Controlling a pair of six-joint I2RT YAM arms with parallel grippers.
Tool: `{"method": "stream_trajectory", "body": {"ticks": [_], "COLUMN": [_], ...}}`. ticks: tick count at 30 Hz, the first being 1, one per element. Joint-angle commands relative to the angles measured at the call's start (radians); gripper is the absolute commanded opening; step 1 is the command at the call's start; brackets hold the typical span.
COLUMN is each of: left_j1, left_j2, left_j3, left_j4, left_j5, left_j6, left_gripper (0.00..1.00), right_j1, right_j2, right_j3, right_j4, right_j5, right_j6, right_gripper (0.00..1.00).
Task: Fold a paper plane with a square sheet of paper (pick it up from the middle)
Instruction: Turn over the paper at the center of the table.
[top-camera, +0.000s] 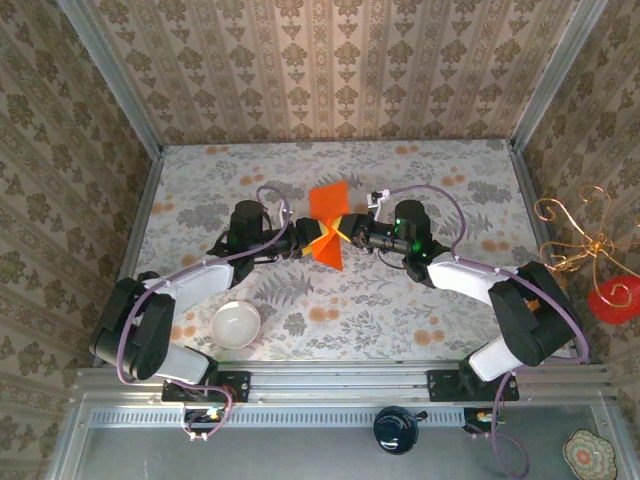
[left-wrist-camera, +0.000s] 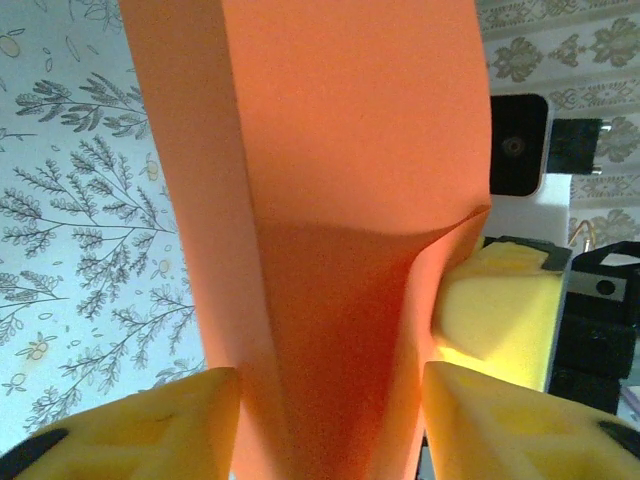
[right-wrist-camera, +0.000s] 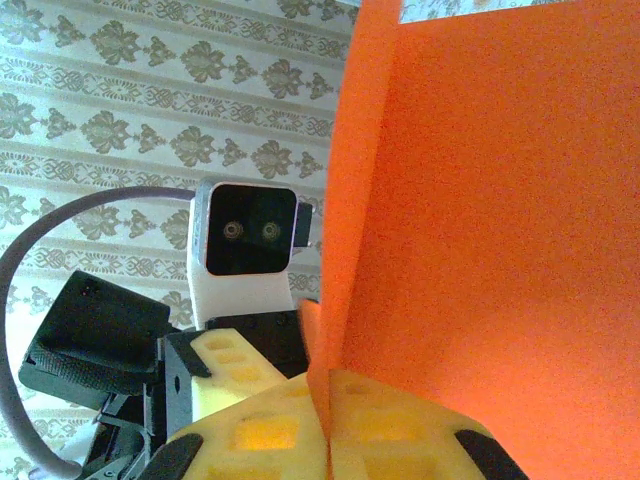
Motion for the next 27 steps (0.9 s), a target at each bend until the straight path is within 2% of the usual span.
{"method": "stream_trajectory", "body": {"ticks": [1,7,19,25,27], "left_j1": [0.010,0.016,0.033,0.043,0.049], "left_j2": [-0.003,-0.003,0.022,0.031,0.028], "left_j3": [0.008,0.005,-0.022,-0.020,-0.017], "left_j4": [0.037,0.051,0.095,0.052,0.011], "left_j5": [0.022,0.029,0.031,0.028,0.020], "left_j6": [0.013,0.021,0.018,0.049,0.078], "left_gripper": [0.46,0.36,0.20,0.11,0.10], "right_j1": [-0.006,-0.008,-0.025,-0.037,-0.046], "right_j2": [0.012,0.015,0.026,-0.009,-0.032], "right_j3": [-0.013,-0.020,-0.037,-0.037,-0.037], "right_j4": [0.028,0.016,-0.028,-0.141,-0.211], "right_j5": [-0.028,-0.027,-0.006,0.030,0.057], "right_j6": [0.009,0.004,-0.020,-0.069,-0.100], "right_gripper": [0.10,0.12,0.22,0.32,0.38]}}
